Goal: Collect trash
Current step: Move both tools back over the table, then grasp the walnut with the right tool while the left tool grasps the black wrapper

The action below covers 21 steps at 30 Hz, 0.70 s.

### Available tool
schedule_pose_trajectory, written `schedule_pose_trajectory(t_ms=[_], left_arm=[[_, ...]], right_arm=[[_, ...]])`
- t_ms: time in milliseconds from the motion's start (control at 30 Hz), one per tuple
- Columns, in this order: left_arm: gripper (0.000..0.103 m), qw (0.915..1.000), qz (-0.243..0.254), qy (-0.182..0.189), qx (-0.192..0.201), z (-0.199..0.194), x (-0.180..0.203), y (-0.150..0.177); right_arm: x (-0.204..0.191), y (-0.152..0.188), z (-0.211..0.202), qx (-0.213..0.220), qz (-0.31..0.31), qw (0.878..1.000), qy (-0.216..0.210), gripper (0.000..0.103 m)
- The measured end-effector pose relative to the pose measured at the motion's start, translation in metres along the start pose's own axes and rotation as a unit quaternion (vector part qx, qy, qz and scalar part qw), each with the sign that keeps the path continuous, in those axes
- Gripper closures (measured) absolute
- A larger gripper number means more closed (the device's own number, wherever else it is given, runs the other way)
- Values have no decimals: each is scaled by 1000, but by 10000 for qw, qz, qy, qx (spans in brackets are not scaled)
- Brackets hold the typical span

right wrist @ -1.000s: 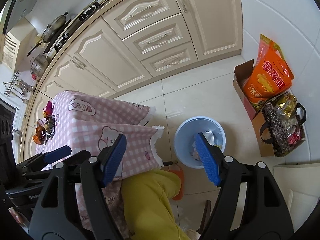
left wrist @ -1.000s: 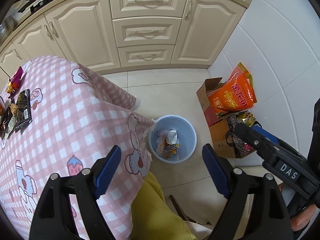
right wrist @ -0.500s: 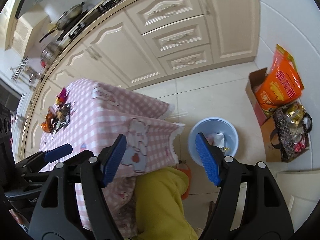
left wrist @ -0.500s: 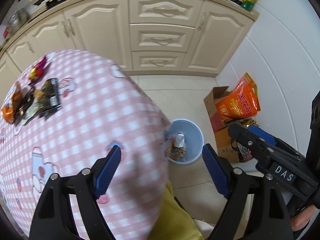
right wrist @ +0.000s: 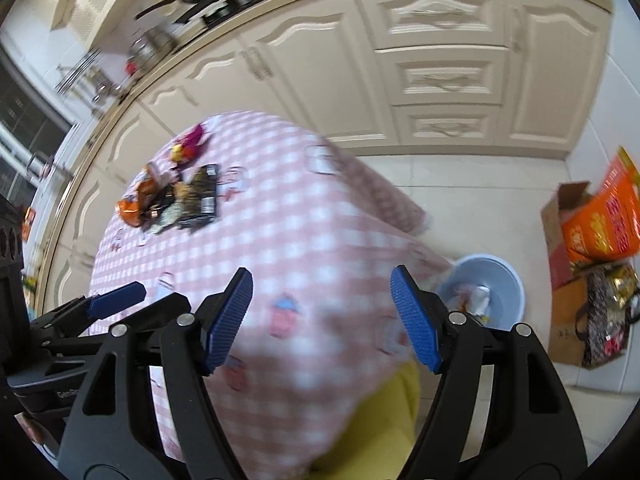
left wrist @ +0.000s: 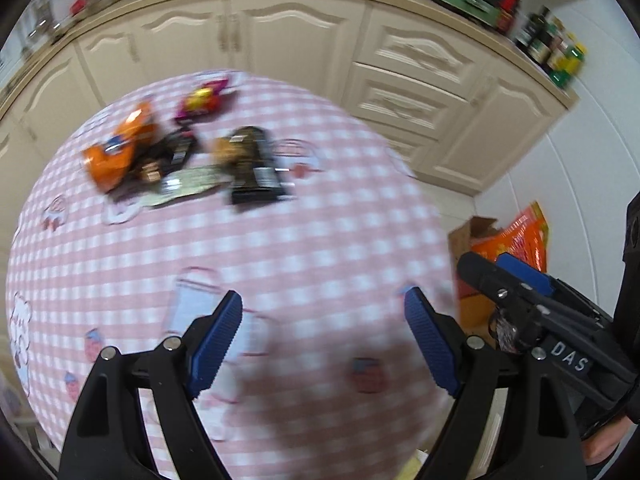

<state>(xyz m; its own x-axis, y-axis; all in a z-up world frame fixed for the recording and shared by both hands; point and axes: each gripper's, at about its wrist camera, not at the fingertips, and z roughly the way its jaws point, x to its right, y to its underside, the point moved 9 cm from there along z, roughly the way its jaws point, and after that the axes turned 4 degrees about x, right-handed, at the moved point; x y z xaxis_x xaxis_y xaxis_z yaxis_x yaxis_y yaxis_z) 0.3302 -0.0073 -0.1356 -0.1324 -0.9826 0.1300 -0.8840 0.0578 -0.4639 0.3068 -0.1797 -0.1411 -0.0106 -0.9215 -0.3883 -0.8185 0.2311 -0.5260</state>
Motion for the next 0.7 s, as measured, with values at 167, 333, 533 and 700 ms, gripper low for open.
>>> schedule_pose_trajectory(t_ms=[167,333,533,700], left_arm=[[22,9985,-504,-211,52,-6,-59,-7],[22,9951,-912,-357,157,-16,-109,-14],[22,9889,-1373,-508,270,-24,-161,-24],[22,9834,-1698,-568,304,-25,-197,-31]], right_arm=[[-51,-11,22,-78,-457,9987,-197,32],[-101,-20,46,-243,-882,9950,-399,32],[-141,-31,76,-470,-1225,9901,-498,40],[-159,-38,107,-681,-1411,9869,-393,53]])
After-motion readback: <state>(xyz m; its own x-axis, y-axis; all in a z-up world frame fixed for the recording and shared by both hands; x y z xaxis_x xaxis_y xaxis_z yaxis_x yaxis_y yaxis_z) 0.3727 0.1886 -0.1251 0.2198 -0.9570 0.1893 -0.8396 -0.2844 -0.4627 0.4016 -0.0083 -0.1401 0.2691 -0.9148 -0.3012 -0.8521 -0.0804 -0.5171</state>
